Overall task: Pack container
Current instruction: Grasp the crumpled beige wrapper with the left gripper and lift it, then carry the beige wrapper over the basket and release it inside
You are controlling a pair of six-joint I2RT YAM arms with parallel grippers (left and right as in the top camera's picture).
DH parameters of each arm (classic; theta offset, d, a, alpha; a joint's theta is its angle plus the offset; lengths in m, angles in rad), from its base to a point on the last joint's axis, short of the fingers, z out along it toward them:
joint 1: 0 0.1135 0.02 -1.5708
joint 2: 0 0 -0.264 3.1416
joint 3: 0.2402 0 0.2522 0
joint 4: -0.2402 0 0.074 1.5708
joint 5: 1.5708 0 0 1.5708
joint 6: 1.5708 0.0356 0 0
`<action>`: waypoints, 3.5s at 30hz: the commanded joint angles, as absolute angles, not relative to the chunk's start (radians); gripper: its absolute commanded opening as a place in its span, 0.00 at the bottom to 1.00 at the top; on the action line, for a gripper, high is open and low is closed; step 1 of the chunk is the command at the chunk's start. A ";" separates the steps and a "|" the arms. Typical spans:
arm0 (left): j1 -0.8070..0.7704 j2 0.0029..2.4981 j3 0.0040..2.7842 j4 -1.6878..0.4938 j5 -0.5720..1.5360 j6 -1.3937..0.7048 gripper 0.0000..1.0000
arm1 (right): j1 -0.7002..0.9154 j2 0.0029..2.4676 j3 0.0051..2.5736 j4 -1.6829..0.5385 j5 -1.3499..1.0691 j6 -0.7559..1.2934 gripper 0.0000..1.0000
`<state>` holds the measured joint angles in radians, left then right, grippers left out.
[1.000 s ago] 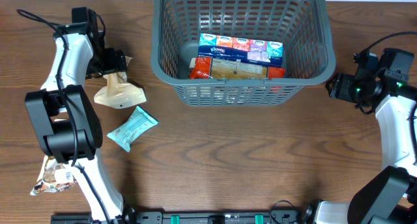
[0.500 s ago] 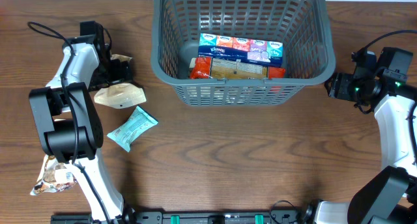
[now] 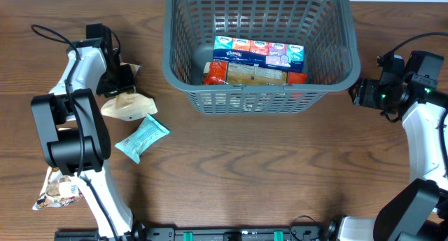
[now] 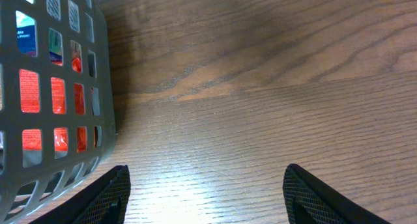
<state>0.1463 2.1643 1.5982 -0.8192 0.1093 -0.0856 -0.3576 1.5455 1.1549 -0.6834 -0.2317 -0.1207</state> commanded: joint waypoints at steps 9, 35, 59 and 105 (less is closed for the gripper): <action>0.144 2.003 1.603 -0.828 0.229 -0.088 0.06 | -0.352 1.539 1.155 -0.683 -0.239 -0.136 0.67; 0.020 1.415 1.603 -0.772 0.228 0.019 0.05 | -0.413 1.541 1.155 -0.609 -0.060 0.015 0.73; -0.151 1.367 1.604 -0.771 0.164 0.187 0.06 | -0.549 1.573 1.151 -0.648 -0.050 0.044 0.72; -0.470 1.803 1.650 -0.655 0.261 0.960 0.40 | -0.548 1.573 1.151 -0.692 -0.139 0.021 0.68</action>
<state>-0.4732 1.8069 1.6180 -0.6476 0.2413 0.9443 -0.5434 1.5642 1.1549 -0.6910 -0.1261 0.0338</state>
